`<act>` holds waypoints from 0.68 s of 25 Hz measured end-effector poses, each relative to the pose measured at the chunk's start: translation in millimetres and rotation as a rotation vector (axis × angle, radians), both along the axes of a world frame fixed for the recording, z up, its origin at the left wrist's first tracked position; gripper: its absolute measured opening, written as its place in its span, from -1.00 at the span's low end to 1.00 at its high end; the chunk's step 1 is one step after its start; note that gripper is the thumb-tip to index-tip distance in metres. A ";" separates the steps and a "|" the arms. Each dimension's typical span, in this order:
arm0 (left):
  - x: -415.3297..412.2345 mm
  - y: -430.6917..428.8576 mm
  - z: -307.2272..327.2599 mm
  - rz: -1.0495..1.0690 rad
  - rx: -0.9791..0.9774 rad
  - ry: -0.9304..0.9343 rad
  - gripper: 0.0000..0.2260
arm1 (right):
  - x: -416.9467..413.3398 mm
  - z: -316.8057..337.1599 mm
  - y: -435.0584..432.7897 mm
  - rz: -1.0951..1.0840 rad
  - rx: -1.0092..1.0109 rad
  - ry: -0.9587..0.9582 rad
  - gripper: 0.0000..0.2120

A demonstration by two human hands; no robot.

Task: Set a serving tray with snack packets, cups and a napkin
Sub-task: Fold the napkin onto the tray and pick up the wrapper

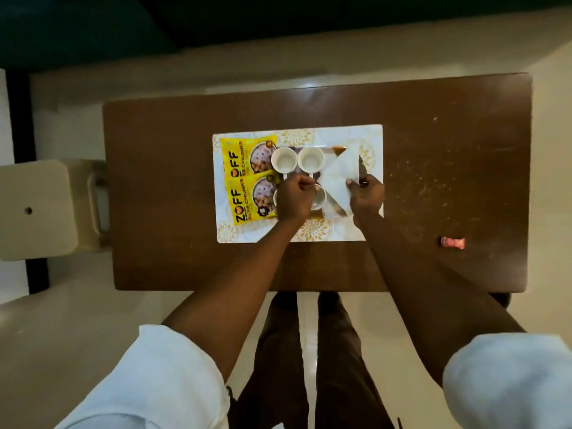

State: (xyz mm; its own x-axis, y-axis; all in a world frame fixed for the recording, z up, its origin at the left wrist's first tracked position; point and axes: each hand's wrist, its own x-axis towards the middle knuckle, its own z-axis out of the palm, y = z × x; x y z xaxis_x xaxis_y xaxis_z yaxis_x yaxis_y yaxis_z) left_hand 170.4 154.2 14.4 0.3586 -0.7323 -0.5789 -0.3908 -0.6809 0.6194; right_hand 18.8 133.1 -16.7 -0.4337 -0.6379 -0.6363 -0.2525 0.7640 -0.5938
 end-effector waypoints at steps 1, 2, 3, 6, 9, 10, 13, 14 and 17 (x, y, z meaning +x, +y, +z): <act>-1.8 2.2 -1.4 -0.020 -0.018 -0.039 -0.83 | 2.7 -4.6 4.0 0.008 0.026 0.017 -0.68; -2.3 3.4 -2.1 -0.043 -0.027 -0.090 -0.82 | 5.3 -7.3 7.3 0.019 0.046 0.037 -0.66; -1.5 4.3 -1.4 -0.071 -0.024 -0.148 -0.82 | 7.6 -8.1 9.8 0.034 0.055 0.056 -0.64; 5.0 6.2 0.7 -0.148 -0.017 -0.283 -0.82 | 12.9 -5.8 8.0 0.078 0.049 0.120 -0.60; 8.4 2.9 0.4 -0.204 -0.035 -0.328 -0.86 | 14.8 0.0 -1.3 0.127 0.065 0.273 -0.56; 8.6 1.7 0.2 -0.216 -0.036 -0.343 -0.86 | 15.1 2.5 -3.3 0.142 0.062 0.328 -0.56; 9.4 -1.0 0.6 -0.234 -0.039 -0.381 -0.87 | 17.0 10.9 2.1 0.257 -0.135 0.311 -0.65; 9.9 -1.2 0.2 -0.253 -0.041 -0.396 -0.87 | 19.1 14.2 9.0 0.323 -0.205 0.258 -0.66; 10.1 -2.4 2.4 -0.304 -0.056 -0.414 -0.85 | 27.5 20.4 35.4 0.483 -0.261 0.210 -0.62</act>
State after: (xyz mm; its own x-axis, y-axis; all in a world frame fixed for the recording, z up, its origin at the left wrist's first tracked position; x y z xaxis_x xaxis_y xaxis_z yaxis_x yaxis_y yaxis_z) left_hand 180.5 151.8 16.8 0.3150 -0.8650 -0.3906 -0.7861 -0.4683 0.4033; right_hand 46.3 168.5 3.6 -0.1545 -0.9189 -0.3631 -0.6686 0.3678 -0.6463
